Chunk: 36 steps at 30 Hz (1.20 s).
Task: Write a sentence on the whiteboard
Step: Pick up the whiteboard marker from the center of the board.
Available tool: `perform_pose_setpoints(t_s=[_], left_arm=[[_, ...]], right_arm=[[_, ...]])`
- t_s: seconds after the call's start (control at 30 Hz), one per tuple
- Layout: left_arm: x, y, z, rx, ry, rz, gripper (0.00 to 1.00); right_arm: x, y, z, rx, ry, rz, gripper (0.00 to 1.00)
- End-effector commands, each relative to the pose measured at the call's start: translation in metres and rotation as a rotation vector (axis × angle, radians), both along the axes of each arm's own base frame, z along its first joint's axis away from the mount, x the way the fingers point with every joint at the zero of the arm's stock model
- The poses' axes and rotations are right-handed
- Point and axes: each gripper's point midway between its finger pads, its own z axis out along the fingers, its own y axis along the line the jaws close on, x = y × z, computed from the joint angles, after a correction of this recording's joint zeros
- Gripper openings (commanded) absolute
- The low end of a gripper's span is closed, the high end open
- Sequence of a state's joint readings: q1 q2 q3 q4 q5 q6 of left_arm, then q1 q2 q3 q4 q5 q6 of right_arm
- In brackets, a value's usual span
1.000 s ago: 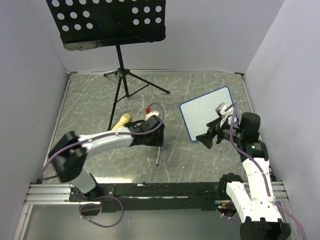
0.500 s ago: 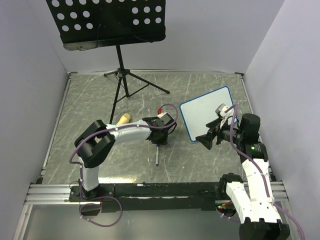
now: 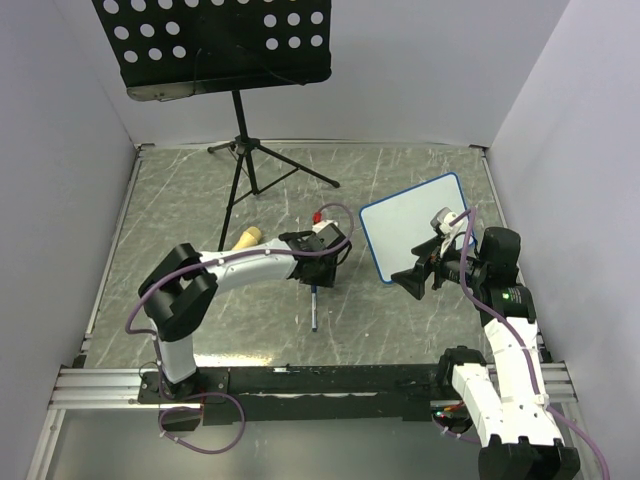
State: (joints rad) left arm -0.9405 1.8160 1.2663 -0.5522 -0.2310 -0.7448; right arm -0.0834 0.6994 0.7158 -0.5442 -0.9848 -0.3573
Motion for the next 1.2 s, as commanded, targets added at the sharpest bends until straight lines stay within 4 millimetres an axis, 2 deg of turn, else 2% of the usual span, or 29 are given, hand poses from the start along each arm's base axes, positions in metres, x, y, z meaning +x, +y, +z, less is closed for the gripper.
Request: perform_pose_setpoints(t_s=[0.0, 0.23, 0.77, 0.87, 0.9, 1.0, 1.03, 1.1, 1.13, 1.17], left_arm=[[0.009, 0.01, -0.001, 0.025, -0.01, 0.024, 0.43], [0.013, 0.023, -0.02, 0.103, 0.001, 0.056, 0.39], [0.001, 0.024, -0.05, 0.124, 0.08, 0.041, 0.24], [0.002, 0.024, -0.052, 0.122, 0.077, 0.046, 0.12], [0.004, 0.021, -0.05, 0.105, 0.066, 0.049, 0.06], [0.008, 0.012, -0.038, 0.026, 0.044, 0.048, 0.03], [0.017, 0.003, -0.024, -0.042, 0.005, 0.057, 0.01], [0.018, -0.002, -0.016, -0.117, -0.002, 0.064, 0.01], [0.029, -0.012, 0.004, -0.211, -0.051, 0.071, 0.01], [0.026, -0.013, 0.004, -0.248, -0.04, 0.078, 0.01]], right_arm=[[0.0, 0.002, 0.006, 0.0, -0.048, 0.025, 1.0], [0.0, 0.002, 0.006, -0.001, -0.05, 0.026, 1.0], [-0.003, 0.005, 0.005, 0.012, -0.033, 0.053, 1.0], [-0.006, 0.008, 0.005, 0.021, -0.03, 0.079, 1.0], [-0.008, 0.01, 0.006, 0.026, -0.035, 0.095, 1.0], [-0.018, 0.02, 0.007, 0.048, -0.025, 0.182, 1.0], [-0.02, 0.023, 0.004, 0.056, 0.001, 0.207, 1.0], [-0.023, 0.032, 0.003, 0.056, 0.013, 0.255, 1.0], [-0.024, 0.037, 0.0, 0.059, 0.04, 0.276, 1.0], [-0.021, 0.04, -0.001, 0.048, 0.038, 0.281, 1.0]])
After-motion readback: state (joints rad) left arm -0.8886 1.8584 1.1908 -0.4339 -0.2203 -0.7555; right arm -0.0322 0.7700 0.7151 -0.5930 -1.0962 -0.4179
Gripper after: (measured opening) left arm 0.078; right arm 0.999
